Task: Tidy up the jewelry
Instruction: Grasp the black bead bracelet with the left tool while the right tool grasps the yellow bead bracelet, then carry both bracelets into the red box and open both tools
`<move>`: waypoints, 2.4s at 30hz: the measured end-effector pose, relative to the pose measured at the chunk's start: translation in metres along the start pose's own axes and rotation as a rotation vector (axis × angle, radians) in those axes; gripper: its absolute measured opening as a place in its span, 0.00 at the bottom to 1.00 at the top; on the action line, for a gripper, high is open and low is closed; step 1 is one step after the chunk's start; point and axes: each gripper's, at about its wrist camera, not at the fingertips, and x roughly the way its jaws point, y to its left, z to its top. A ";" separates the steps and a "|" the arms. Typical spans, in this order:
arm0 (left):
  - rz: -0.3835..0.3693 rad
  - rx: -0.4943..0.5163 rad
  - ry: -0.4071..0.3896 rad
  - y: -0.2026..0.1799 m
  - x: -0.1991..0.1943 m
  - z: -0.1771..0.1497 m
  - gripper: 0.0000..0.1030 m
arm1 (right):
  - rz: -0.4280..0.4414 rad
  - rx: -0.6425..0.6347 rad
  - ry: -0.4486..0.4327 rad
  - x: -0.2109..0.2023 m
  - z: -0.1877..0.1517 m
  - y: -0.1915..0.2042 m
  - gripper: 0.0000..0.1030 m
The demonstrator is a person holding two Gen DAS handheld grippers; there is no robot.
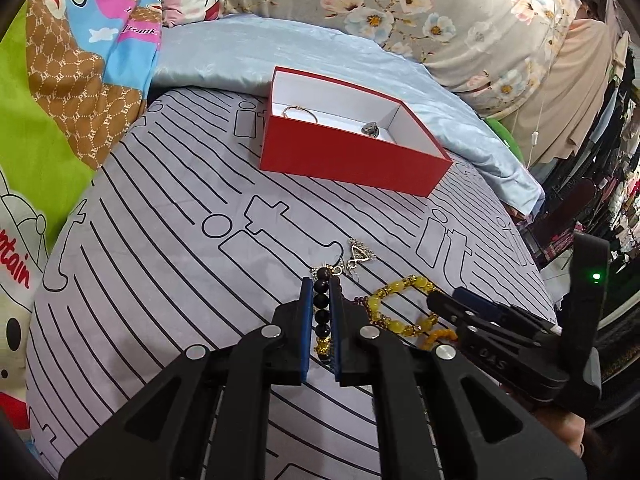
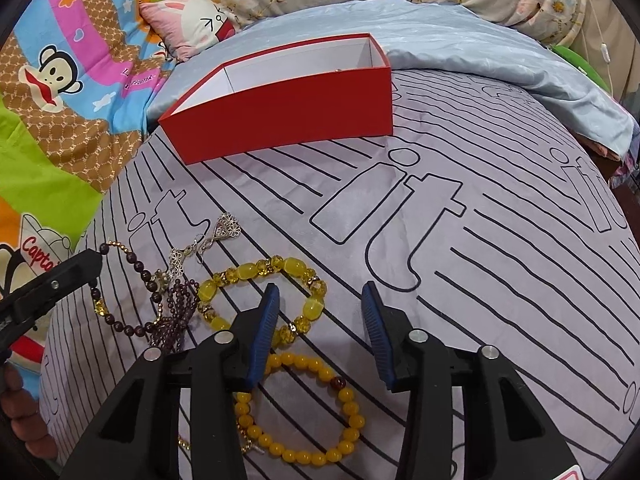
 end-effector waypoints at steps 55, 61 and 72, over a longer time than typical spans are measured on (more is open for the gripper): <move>-0.040 0.084 -0.175 -0.025 0.069 0.183 0.07 | 0.070 -0.127 -0.219 -0.005 0.201 0.016 0.08; -0.027 0.095 -0.147 -0.020 0.101 0.186 0.07 | 0.054 -0.135 -0.154 0.041 0.204 0.017 0.08; 0.042 0.080 -0.116 -0.005 0.131 0.181 0.20 | -0.088 -0.145 -0.144 0.068 0.197 -0.006 0.19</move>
